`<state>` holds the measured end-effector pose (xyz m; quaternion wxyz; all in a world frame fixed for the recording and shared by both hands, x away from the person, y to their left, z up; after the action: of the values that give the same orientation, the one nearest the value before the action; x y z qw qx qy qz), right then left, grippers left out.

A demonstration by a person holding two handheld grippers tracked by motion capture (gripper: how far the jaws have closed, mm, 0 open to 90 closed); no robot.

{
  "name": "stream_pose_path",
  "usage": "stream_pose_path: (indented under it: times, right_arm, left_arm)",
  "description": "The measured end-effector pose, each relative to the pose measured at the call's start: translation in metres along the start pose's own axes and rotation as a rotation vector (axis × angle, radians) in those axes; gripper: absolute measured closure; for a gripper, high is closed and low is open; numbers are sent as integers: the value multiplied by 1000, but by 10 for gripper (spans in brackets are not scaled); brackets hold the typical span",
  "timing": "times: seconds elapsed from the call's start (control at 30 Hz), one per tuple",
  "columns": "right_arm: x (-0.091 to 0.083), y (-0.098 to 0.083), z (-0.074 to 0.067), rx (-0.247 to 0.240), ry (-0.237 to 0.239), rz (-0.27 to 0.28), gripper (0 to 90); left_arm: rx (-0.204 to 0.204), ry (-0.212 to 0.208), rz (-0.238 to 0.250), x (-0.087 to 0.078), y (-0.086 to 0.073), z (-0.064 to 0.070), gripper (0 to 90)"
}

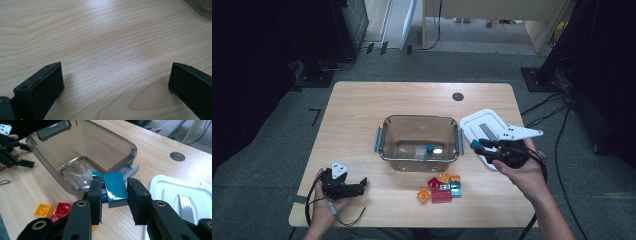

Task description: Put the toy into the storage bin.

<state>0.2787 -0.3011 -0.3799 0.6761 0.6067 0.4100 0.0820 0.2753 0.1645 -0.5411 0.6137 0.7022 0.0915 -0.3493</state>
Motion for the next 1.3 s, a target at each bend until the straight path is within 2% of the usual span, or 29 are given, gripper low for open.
stream_pose_path:
  times: [0.23, 0.33, 0.6, 1.07, 1.3]
  right_arm:
    - [22, 22, -12, -26, 40, 4, 670]
    - [27, 26, -16, -31, 46, 1, 670]
    - [54, 39, -30, -58, 74, -19, 670]
    - [101, 36, -34, -53, 76, -92, 670]
    - [122, 30, -36, -54, 65, -151, 669]
  left_arm:
    - [0, 0, 0, 0, 0, 0, 0]
    - [0, 0, -1, 0, 0, 0, 0]
    - [-1, 0, 1, 0, 0, 0, 0]
    - [1, 0, 2, 0, 0, 0, 0]
    - [2, -1, 2, 0, 0, 0, 0]
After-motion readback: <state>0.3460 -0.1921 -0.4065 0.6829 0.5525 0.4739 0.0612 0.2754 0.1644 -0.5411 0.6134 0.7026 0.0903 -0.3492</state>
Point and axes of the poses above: each handheld gripper's, and its own axes: x roughly forward along the jaws, y roughly out of its top, z roughly to its right, the point moved 3 cm from there along x, roughly forward along the jaws, and after that the axes turned 8 degrees about z, right-handed, at the moved point
